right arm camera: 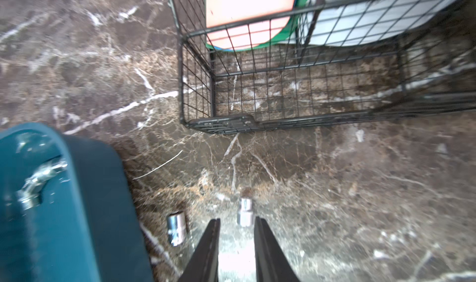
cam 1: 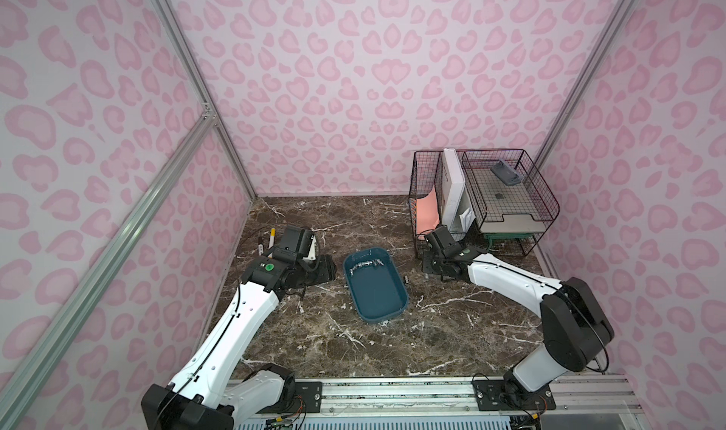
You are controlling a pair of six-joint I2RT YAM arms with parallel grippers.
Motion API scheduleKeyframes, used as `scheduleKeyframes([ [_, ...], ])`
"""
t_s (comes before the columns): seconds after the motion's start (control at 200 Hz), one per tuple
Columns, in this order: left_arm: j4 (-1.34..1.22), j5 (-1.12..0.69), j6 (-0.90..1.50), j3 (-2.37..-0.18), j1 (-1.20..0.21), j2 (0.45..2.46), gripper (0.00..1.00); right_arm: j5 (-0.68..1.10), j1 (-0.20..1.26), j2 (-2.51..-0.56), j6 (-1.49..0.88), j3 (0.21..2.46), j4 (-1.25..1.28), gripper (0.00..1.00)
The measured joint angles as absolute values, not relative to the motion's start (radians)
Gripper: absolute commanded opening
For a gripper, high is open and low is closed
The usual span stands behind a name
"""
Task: Take out the socket from the storage box
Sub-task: Place the socket head at the center of the board, then pick up the socket head from the storage box.
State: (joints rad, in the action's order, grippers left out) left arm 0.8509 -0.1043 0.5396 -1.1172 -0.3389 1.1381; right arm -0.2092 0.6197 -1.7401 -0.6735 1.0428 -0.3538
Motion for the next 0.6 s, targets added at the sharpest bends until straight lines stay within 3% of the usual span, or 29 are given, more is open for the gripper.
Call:
scheduleKeyframes([
  [0.6, 0.826, -0.039, 0.608, -1.411, -0.595, 1.600, 0.60, -0.365, 0.794, -1.509, -0.688, 0.812, -0.255, 0.30],
])
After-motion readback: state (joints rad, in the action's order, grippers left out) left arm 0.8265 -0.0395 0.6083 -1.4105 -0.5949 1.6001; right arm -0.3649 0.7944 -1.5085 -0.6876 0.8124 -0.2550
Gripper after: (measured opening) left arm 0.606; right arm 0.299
